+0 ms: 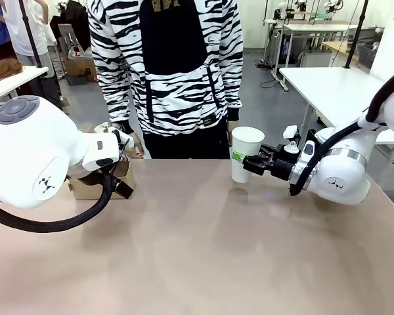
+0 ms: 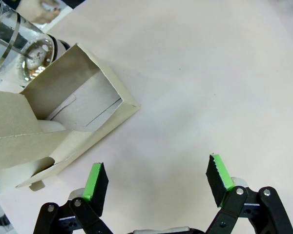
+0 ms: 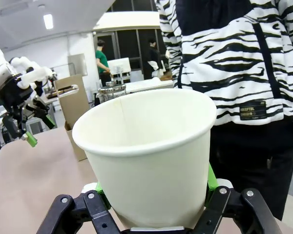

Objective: Pour a drink into a cup and package it in a carrier.
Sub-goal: When a person places the Paper Cup Lid on the 600 ml Paper Cup , lift the 600 ml Paper Cup.

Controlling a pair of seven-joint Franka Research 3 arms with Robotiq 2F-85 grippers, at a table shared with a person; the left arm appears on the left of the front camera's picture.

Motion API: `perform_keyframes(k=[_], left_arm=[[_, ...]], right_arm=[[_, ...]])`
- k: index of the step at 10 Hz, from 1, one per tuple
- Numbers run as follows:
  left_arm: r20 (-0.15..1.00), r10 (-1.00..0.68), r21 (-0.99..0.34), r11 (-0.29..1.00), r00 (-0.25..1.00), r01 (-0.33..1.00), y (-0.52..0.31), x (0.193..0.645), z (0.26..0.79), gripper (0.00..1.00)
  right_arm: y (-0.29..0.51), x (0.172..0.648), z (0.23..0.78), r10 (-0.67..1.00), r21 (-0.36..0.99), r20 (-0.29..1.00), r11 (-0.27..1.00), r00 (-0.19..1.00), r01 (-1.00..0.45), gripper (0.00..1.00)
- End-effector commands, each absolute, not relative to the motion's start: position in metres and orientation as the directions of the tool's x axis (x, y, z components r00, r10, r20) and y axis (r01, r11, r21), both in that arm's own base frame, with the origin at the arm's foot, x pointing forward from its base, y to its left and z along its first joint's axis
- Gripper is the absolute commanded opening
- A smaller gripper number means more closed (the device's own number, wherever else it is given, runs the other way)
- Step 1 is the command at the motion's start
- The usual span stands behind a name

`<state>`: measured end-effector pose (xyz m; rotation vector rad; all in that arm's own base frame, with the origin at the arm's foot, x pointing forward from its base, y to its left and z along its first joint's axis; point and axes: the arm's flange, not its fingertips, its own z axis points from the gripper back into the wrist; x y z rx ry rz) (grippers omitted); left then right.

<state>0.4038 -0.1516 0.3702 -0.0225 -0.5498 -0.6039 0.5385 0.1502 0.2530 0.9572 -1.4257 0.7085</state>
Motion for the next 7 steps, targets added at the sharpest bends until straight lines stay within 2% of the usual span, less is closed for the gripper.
perform_keyframes(k=[1,7], left_arm=[[0.498,-0.533,0.135,0.827,0.684,0.546,-0.1516,0.4035,0.3705,1.0],[0.498,-0.533,0.135,0.827,0.684,0.546,-0.1516,0.4035,0.3705,1.0]], right_arm=[[0.1519,0.5391,0.2555,-0.147,0.116,0.988,0.479,0.051,-0.87,0.8],[0.1519,0.5391,0.2555,-0.147,0.116,0.988,0.479,0.051,-0.87,0.8]])
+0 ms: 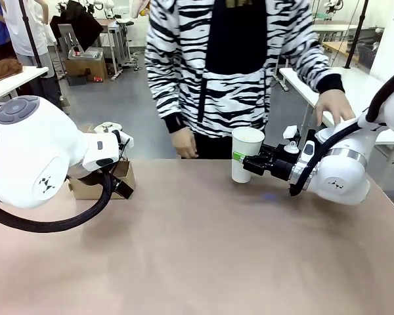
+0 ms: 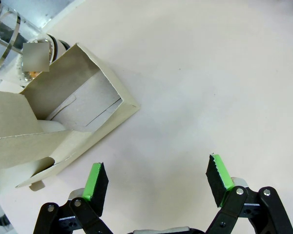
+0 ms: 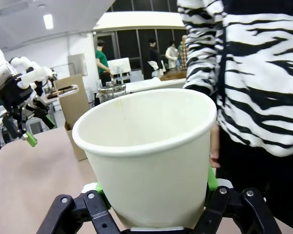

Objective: Pour a drink into a cup and package it in a carrier.
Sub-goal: When a person places the Paper Cup Lid on the 600 ml Paper Cup , lift the 600 ml Paper Cup.

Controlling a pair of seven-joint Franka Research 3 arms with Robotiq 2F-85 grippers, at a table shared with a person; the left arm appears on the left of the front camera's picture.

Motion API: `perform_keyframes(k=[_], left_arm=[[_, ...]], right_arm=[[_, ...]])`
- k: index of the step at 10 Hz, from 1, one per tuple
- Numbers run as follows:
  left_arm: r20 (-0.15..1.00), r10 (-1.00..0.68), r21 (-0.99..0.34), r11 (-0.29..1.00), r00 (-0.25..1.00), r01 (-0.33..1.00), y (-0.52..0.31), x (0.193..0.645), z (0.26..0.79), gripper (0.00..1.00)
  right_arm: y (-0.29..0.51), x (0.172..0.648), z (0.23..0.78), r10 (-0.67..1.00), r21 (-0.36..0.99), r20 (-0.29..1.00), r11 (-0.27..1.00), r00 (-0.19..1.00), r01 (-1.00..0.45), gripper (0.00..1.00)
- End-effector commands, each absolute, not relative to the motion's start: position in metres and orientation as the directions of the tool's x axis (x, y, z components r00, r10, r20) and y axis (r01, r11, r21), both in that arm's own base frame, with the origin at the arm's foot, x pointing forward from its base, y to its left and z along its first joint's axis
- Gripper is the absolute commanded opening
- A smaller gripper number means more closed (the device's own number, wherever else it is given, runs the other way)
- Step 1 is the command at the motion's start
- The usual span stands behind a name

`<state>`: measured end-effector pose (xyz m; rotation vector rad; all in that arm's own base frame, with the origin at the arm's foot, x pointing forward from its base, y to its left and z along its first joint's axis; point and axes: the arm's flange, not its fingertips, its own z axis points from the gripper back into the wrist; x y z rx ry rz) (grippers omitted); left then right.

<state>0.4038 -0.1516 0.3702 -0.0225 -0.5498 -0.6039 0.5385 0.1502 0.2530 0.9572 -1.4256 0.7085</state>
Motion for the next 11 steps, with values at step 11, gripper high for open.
perform_keyframes(k=[11], left_arm=[[0.498,-0.533,0.135,0.827,0.684,0.546,-0.1516,0.4035,0.3705,1.0]], right_arm=[[0.1519,0.5391,0.2555,-0.147,0.116,0.988,0.479,0.051,-0.87,0.8]])
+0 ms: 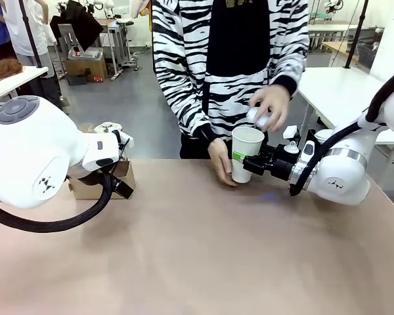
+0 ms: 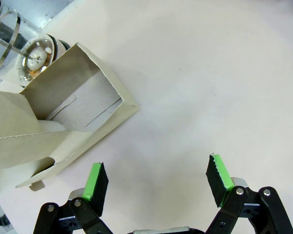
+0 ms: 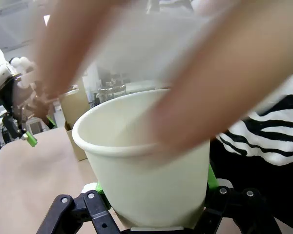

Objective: Pour a drink into a cup and package it in a carrier.
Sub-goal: When a person places the Paper Cup Lid on the 600 ml Paper Cup , lift the 600 ml Paper Cup.

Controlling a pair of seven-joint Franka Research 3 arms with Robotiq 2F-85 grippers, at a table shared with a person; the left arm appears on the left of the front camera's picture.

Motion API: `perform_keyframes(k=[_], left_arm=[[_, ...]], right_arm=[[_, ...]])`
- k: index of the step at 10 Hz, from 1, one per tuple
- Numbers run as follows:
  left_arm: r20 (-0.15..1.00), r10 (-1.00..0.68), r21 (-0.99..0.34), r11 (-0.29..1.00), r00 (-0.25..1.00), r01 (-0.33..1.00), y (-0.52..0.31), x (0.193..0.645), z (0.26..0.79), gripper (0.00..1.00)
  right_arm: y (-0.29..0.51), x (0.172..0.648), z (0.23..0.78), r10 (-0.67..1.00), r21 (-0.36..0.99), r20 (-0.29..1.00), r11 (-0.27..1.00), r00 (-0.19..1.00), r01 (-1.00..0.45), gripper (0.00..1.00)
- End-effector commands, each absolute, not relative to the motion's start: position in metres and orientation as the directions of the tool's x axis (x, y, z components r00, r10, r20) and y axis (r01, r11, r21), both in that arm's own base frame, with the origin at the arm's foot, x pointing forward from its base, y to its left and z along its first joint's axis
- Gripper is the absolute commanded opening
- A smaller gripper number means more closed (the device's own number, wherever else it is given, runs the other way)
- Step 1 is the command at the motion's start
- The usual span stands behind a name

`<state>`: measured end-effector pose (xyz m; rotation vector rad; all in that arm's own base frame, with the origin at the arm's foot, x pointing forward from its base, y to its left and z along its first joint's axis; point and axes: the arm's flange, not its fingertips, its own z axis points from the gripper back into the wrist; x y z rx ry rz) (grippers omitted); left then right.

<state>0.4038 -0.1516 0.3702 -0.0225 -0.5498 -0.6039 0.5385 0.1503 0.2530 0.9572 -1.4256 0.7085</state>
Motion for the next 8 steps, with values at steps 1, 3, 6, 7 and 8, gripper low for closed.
perform_keyframes(k=[1,3,6,7,8], left_arm=[[0.498,-0.533,0.135,0.827,0.684,0.546,-0.1516,0.4035,0.3705,1.0],[0.498,-0.533,0.135,0.827,0.684,0.546,-0.1516,0.4035,0.3705,1.0],[0.498,-0.533,0.135,0.827,0.684,0.546,-0.1516,0.4035,0.3705,1.0],[0.498,-0.533,0.135,0.827,0.684,0.546,-0.1516,0.4035,0.3705,1.0],[0.498,-0.533,0.135,0.827,0.684,0.546,-0.1516,0.4035,0.3705,1.0]], right_arm=[[0.1519,0.5391,0.2555,-0.147,0.116,0.988,0.479,0.051,-0.87,0.8],[0.1519,0.5391,0.2555,-0.147,0.116,0.988,0.479,0.051,-0.87,0.8],[0.1519,0.5391,0.2555,-0.147,0.116,0.988,0.479,0.051,-0.87,0.8],[0.1519,0.5391,0.2555,-0.147,0.116,0.988,0.479,0.051,-0.87,0.8],[0.1519,0.5391,0.2555,-0.147,0.116,0.988,0.479,0.051,-0.87,0.8]])
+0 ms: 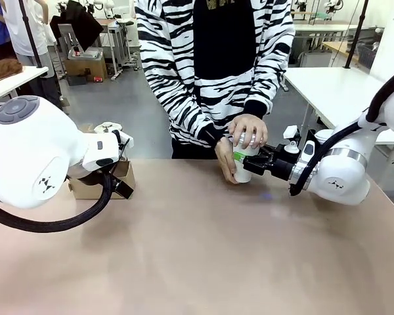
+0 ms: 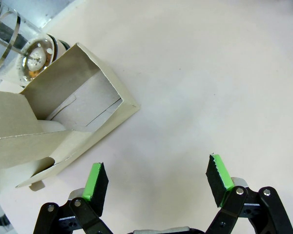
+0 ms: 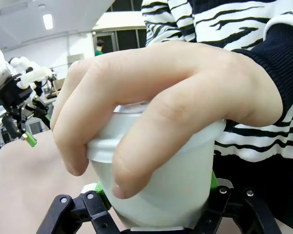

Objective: Pour a drink into a cup and package it in a carrier.
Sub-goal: When a person places the Paper Cup Lid on the 600 ml Paper Cup , lift the 600 ml Paper Cup.

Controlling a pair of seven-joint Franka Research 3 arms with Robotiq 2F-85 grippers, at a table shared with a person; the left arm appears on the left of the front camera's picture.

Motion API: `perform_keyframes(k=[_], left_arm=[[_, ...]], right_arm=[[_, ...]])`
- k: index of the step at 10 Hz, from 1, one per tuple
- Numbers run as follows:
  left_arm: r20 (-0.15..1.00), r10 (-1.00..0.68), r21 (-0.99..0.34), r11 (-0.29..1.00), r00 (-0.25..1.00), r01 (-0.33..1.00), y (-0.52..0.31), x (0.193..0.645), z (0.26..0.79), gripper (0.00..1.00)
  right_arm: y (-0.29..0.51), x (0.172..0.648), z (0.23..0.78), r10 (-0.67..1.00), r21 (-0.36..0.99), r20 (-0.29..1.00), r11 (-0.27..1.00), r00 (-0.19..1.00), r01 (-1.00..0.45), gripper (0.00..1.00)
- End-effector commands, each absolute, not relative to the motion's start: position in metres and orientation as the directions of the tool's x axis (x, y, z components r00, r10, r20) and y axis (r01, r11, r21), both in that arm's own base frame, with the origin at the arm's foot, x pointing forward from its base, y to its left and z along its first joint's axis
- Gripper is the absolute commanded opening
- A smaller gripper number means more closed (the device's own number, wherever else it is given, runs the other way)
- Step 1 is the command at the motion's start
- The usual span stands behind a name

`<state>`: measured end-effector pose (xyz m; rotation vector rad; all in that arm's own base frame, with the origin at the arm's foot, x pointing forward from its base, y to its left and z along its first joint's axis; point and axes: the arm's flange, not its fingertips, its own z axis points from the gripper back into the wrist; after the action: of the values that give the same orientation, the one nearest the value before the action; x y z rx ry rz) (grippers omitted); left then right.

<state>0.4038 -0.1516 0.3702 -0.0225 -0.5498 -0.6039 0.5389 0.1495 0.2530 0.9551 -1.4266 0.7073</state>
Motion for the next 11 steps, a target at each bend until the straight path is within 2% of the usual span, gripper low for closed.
perform_keyframes(k=[1,11], left_arm=[[0.498,-0.533,0.135,0.827,0.684,0.546,-0.1516,0.4035,0.3705,1.0],[0.498,-0.533,0.135,0.827,0.684,0.546,-0.1516,0.4035,0.3705,1.0]], right_arm=[[0.1519,0.5391,0.2555,-0.147,0.116,0.988,0.479,0.051,-0.87,0.8],[0.1519,0.5391,0.2555,-0.147,0.116,0.988,0.479,0.051,-0.87,0.8]])
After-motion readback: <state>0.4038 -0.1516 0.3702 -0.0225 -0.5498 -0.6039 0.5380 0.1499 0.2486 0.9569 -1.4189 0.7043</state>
